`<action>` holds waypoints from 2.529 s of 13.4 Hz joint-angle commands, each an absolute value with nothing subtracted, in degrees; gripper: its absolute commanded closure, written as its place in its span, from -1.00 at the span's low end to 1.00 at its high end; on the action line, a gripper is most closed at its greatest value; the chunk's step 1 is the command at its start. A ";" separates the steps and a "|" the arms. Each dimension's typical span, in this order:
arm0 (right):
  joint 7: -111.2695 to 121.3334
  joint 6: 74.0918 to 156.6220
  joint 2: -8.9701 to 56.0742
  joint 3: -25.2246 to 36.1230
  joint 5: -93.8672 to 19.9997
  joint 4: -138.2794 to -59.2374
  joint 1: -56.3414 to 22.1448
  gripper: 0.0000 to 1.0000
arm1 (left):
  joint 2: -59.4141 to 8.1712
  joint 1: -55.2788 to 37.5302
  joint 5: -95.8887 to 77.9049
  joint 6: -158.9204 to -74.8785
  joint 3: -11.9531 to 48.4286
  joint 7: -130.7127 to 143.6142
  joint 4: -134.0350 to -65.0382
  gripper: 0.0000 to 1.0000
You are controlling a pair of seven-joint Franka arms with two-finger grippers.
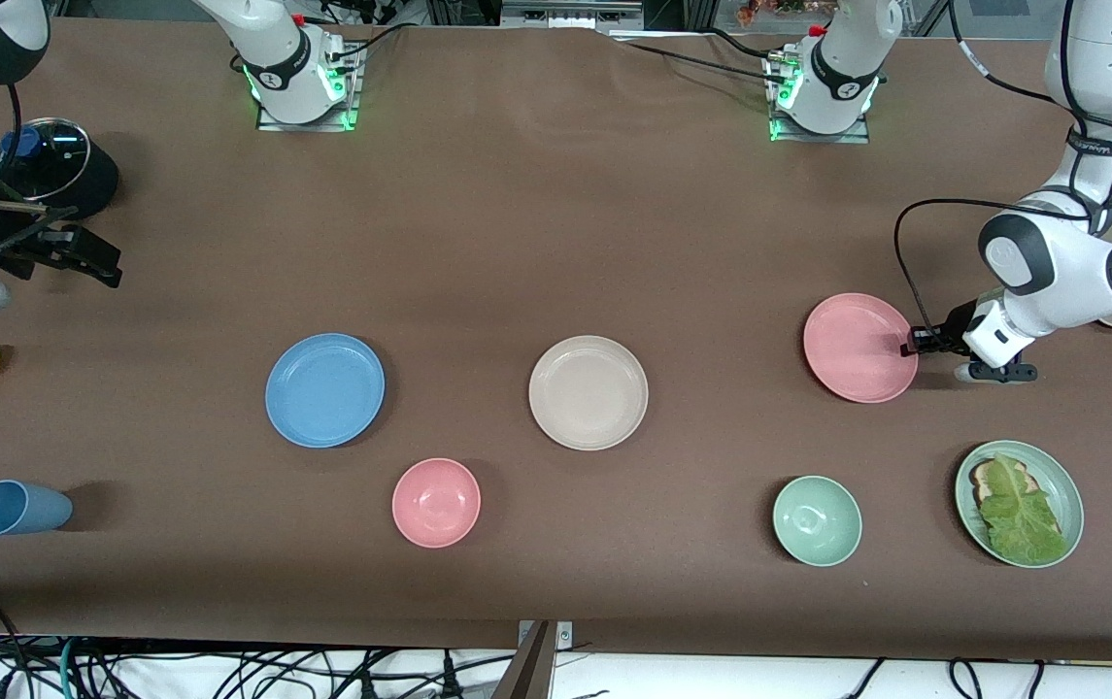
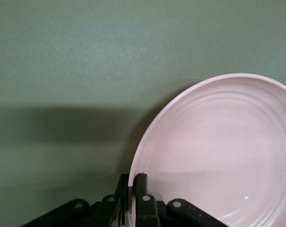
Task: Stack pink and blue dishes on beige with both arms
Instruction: 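Close the left gripper on the pink plate rim, then carry the pink plate with the left gripper onto the beige plate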
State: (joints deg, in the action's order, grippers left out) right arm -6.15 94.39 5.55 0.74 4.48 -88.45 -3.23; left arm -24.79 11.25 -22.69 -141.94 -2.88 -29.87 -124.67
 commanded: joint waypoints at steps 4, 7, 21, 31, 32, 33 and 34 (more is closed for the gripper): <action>-6.50 94.04 5.98 0.44 5.54 -87.10 -3.34 -1.00 | -23.21 10.63 -24.70 -140.20 -3.16 -31.12 -123.85 1.00; -6.50 94.04 5.98 0.44 5.54 -87.10 -3.34 -1.00 | -21.54 9.85 -24.70 -129.33 -2.99 -30.24 -117.80 1.00; -6.42 93.25 5.89 0.35 5.54 -87.10 -3.60 -1.00 | -23.63 -11.58 -24.08 -123.74 -2.90 5.68 -103.90 1.00; -6.42 93.25 5.89 0.35 7.02 -87.10 -3.69 -1.00 | -31.81 -27.59 -22.94 -133.32 -3.16 30.84 -98.61 1.00; -6.42 93.16 5.89 0.35 7.38 -87.10 -3.78 -1.00 | -32.25 -28.21 -22.68 -134.72 -3.16 31.72 -98.61 1.00; -6.42 93.34 5.89 0.35 7.38 -87.10 -3.78 -1.00 | -33.04 -28.91 -21.63 -136.04 -3.16 33.03 -98.61 1.00; -6.42 93.43 5.89 0.35 7.38 -87.10 -3.78 -1.00 | -33.57 -29.61 -20.14 -137.01 -3.16 34.96 -98.61 1.00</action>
